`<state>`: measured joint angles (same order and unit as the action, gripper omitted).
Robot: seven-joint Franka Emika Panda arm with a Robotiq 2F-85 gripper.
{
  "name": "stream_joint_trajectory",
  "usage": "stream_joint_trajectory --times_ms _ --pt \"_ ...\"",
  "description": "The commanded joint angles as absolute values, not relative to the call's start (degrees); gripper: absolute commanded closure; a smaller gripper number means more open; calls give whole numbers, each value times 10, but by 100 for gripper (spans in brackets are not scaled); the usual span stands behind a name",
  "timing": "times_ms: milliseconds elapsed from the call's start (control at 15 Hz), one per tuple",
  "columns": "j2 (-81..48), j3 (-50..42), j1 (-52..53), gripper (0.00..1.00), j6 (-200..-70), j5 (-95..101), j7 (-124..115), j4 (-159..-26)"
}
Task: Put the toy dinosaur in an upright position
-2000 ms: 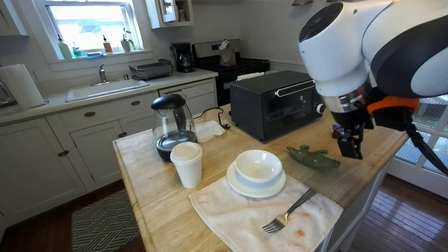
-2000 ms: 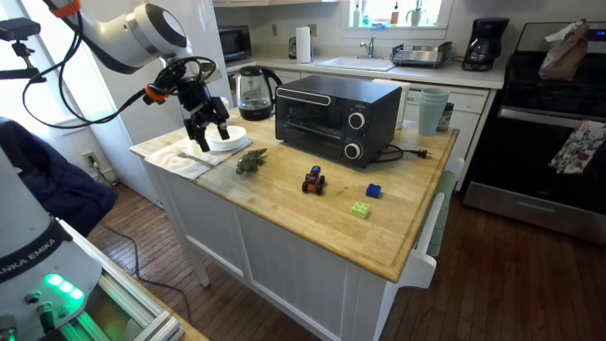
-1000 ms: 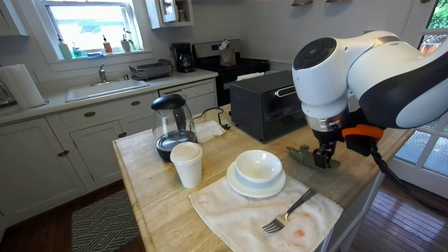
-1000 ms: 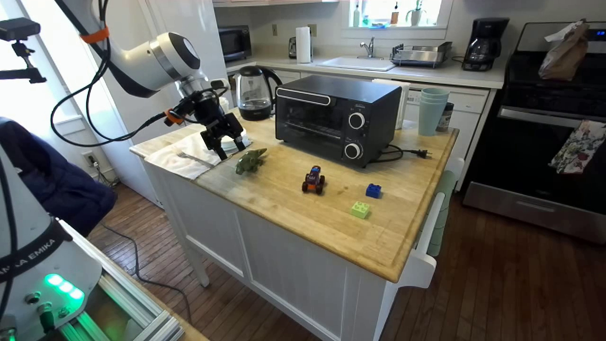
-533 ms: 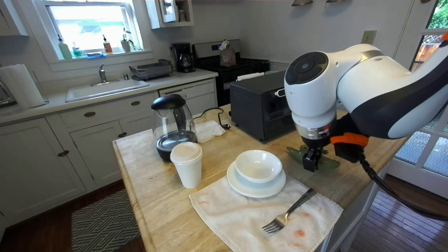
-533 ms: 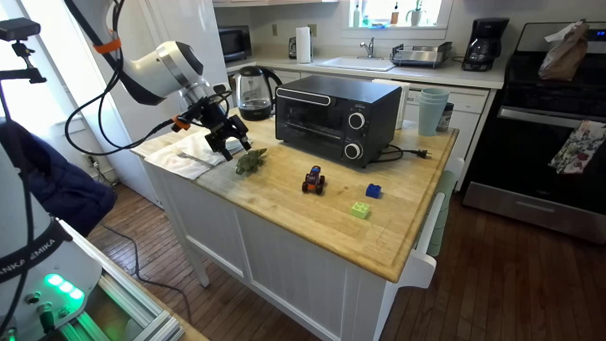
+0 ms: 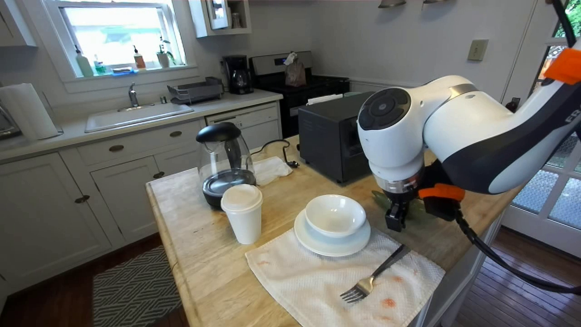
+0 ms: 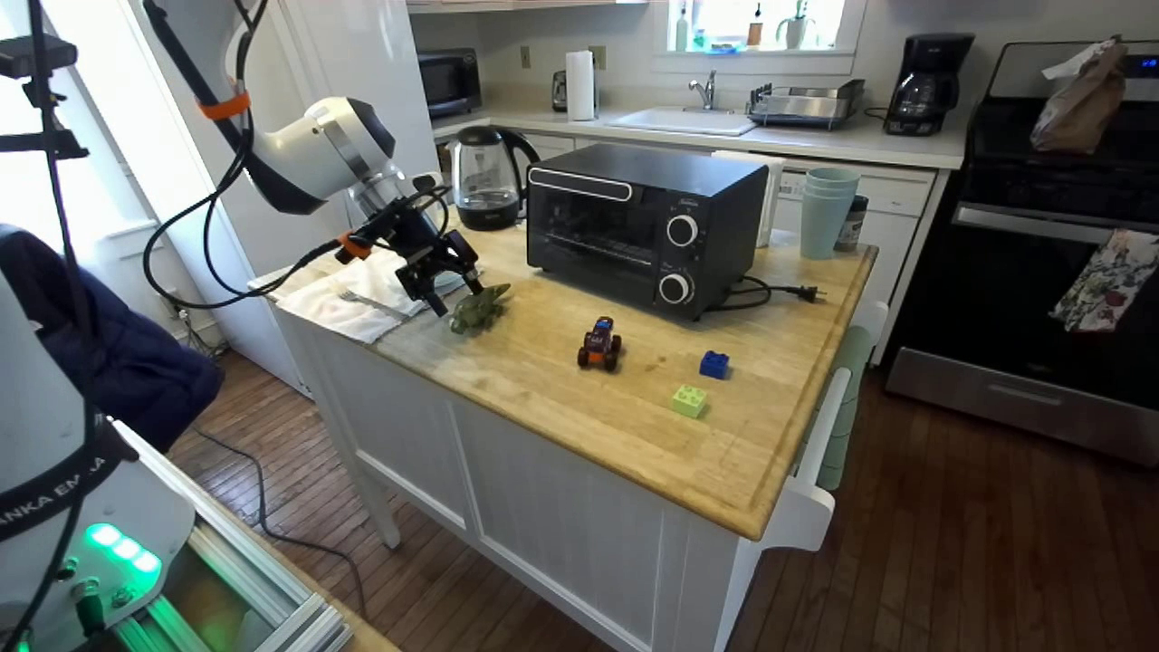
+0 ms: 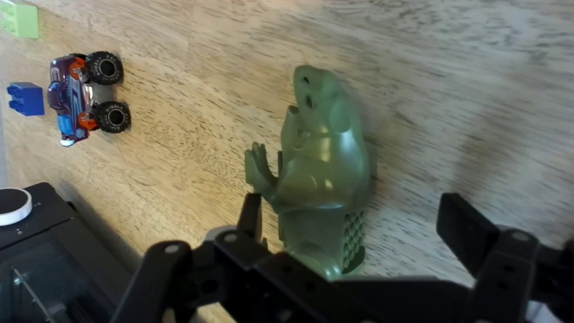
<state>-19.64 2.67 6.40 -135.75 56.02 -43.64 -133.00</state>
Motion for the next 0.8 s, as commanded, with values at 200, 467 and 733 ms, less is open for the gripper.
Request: stream_joint_trajectory --times_ms 200,467,733 --pt "-225 12 77 8 -1364 588 -449 -1313" --pt "-220 9 75 5 -1363 590 -446 -1316" --pt "-220 6 72 25 -1361 585 -440 -1317"
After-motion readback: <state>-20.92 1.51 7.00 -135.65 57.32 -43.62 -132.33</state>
